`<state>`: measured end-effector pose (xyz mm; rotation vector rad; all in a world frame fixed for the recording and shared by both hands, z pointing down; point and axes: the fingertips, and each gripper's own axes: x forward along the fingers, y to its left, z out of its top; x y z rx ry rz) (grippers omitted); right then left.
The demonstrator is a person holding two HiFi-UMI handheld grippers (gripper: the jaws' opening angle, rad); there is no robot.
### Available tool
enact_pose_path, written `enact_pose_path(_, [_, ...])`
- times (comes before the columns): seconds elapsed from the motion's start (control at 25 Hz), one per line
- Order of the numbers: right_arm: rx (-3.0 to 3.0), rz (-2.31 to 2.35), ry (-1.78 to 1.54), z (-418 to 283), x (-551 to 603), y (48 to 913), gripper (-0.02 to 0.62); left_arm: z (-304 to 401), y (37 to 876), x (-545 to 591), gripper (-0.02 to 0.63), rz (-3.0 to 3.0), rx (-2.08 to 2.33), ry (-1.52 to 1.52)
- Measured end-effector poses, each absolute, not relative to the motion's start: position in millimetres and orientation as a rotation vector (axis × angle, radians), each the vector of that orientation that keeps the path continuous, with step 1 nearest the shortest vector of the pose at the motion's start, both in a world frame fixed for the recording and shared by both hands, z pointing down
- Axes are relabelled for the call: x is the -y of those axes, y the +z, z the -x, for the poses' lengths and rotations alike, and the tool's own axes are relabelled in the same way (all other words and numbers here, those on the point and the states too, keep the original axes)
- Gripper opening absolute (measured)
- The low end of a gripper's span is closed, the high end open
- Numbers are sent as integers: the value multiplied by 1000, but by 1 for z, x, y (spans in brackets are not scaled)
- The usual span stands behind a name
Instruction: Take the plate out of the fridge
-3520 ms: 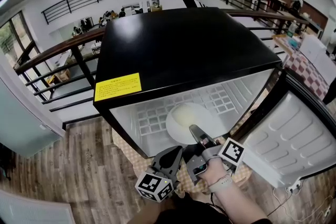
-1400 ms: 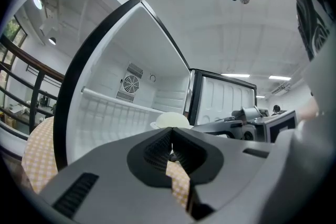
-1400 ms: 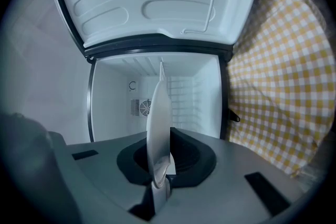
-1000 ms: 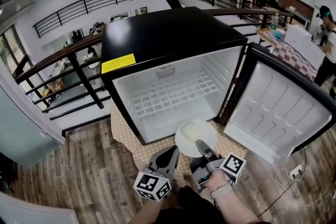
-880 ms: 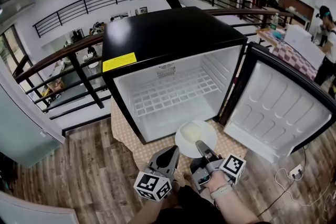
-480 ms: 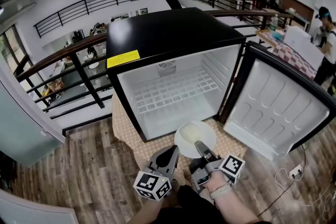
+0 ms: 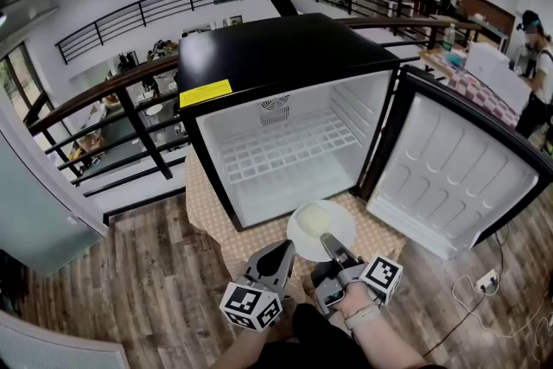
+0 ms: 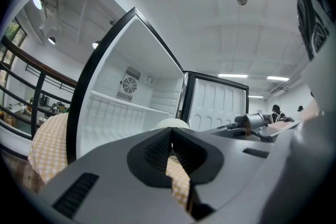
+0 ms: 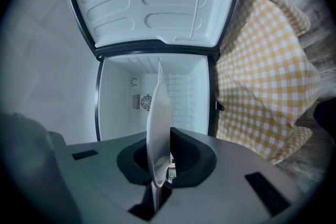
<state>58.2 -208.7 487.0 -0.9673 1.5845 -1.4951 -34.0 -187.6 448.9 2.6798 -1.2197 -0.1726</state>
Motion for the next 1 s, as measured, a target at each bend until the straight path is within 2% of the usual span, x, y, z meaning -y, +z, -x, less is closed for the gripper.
enact_pose_path(1.0, [-1547,948,-1474,-44,161,486,40,51,451,140,8,-2686,1201,-168])
